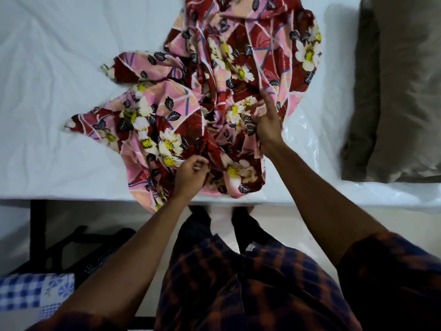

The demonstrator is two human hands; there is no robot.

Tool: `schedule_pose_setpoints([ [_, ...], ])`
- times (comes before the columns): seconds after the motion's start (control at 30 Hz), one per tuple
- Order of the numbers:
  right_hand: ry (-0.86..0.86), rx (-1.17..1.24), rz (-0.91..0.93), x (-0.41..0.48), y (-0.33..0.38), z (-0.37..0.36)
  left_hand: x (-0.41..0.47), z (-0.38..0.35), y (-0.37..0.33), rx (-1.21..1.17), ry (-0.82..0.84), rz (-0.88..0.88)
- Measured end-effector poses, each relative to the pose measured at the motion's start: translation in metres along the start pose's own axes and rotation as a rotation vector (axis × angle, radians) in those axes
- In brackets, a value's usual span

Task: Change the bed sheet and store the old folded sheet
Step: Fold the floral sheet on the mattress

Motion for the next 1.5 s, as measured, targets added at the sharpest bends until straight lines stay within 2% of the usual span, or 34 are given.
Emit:
schedule_pose_setpoints([
  [0.1,0.107,-0.22,0.178,-0.007,0.022,-0.04,0.013,0.08,0.04,-0.006,-0.205,0.074],
  [0.23,0.142,-0.418,0.045,0.007,-0.012,-0.092,0.028,0.181,0.094,0.101,-0.349,0.174],
  [0.4,0.144,-0.548,0.076,0.014,-0.007,-0.187,0.075,0.258,0.157,0.125,-0.241,0.33],
  [0.47,0.138,-0.643,0.197,0.015,0.008,-0.228,0.102,0.277,0.177,0.099,-0.197,0.372],
  [0.57,0.174,-0.749,0.302,0.024,0.015,-0.288,0.139,0.3,0.201,-0.205,-0.205,0.502],
  [0.7,0.153,-0.856,0.307,0.047,0.011,-0.334,0.174,0.318,0.221,-0.689,-0.327,0.595],
  [0.9,0.073,-0.922,0.229,0.063,-0.008,-0.35,0.208,0.339,0.246,-0.857,-0.451,0.693],
  [1.0,0.013,-0.934,0.155,0.064,-0.016,-0.341,0.221,0.345,0.235,-0.909,-0.411,0.609],
  [1.07,-0.025,-0.924,0.134,0.062,-0.016,-0.337,0.224,0.359,0.224,-0.904,-0.475,0.529],
  [1.17,-0.067,-0.895,0.142,0.059,-0.007,-0.33,0.218,0.37,0.194,-1.08,-0.49,0.441],
  [1.3,-0.093,-0.821,0.121,0.057,0.009,-0.324,0.204,0.367,0.131,-1.256,-0.4,0.331],
  [1.4,-0.105,-0.737,0.117,0.053,0.034,-0.321,0.193,0.355,0.079,-1.233,-0.327,0.225],
  [1.5,-0.133,-0.615,0.174,0.053,0.071,-0.314,0.186,0.339,0.031,-1.103,-0.198,0.115],
])
Point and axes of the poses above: each hand's wrist, its own x-axis towards the middle knuckle, its own z-axis out of the back of the hand, y = z × x, the point moved 7 cm from there along x, towards the middle knuckle, and after that the axes turned 5 degrees about y, right-handed, at the moved point
